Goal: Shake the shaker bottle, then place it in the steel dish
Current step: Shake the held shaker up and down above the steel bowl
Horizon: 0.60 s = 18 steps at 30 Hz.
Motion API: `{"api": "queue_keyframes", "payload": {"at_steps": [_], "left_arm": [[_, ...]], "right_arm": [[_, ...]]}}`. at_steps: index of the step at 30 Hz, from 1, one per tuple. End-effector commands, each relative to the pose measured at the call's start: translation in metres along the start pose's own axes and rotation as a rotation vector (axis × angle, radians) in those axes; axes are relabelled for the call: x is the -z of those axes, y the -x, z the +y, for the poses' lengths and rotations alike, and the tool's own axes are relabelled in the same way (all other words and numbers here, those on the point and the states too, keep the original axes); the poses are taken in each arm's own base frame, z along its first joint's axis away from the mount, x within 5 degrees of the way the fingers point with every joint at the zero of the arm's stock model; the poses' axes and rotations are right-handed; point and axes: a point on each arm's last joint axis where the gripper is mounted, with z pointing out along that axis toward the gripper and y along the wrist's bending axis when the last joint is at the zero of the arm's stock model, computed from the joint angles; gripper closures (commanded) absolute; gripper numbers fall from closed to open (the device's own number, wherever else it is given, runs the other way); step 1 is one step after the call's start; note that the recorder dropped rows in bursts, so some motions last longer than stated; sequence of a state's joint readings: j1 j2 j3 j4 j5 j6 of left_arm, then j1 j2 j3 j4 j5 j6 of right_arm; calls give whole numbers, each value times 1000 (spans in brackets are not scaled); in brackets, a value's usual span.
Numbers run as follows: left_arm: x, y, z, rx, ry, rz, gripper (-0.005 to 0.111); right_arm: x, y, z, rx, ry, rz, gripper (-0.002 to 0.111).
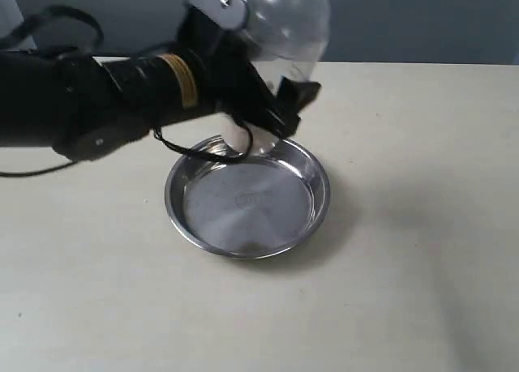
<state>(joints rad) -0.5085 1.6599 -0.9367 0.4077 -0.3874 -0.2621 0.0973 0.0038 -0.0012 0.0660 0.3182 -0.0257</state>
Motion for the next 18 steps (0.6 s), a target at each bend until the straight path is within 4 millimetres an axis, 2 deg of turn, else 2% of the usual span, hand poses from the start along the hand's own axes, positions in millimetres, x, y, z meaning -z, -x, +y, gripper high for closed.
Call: {"api": "queue_keyframes", "payload": {"at_steps": [1, 2, 4, 5, 6, 7, 8, 9, 11, 12, 13, 15, 16, 18], "left_arm": [[6, -22, 44, 492, 326, -37, 106], [4, -18, 25, 368, 221, -35, 106], [5, -7, -23, -65, -65, -27, 107], [5, -6, -27, -86, -67, -25, 107], [2, -10, -9, 101, 64, -32, 107], [2, -18, 15, 361, 251, -52, 107], [2, -26, 27, 529, 353, -60, 106], [0, -26, 19, 465, 300, -28, 106], [-1, -19, -27, 21, -23, 29, 106], [-1, -18, -34, -53, -68, 29, 107], [-2, -19, -24, 67, 2, 19, 107], [-3, -30, 11, 490, 260, -18, 107], [-4, -31, 7, 442, 230, -5, 106], [-4, -24, -26, 24, -24, 27, 106]], "right_arm": [[0, 1, 0, 2, 3, -15, 109], [0, 1, 0, 2, 3, -15, 109], [0, 1, 0, 2, 3, -15, 109], [0, 1, 0, 2, 3, -15, 109], [0, 1, 0, 2, 3, -15, 109], [0, 1, 0, 2, 3, -15, 109], [0, 1, 0, 2, 3, -15, 109], [0, 1, 0, 2, 3, -15, 109], [0, 1, 0, 2, 3, -15, 109], [0, 1, 0, 2, 3, -15, 109], [0, 1, 0, 2, 3, -15, 109], [0, 1, 0, 2, 3, -15, 109], [0, 1, 0, 2, 3, -15, 109], [0, 1, 0, 2, 3, -15, 109]]}}
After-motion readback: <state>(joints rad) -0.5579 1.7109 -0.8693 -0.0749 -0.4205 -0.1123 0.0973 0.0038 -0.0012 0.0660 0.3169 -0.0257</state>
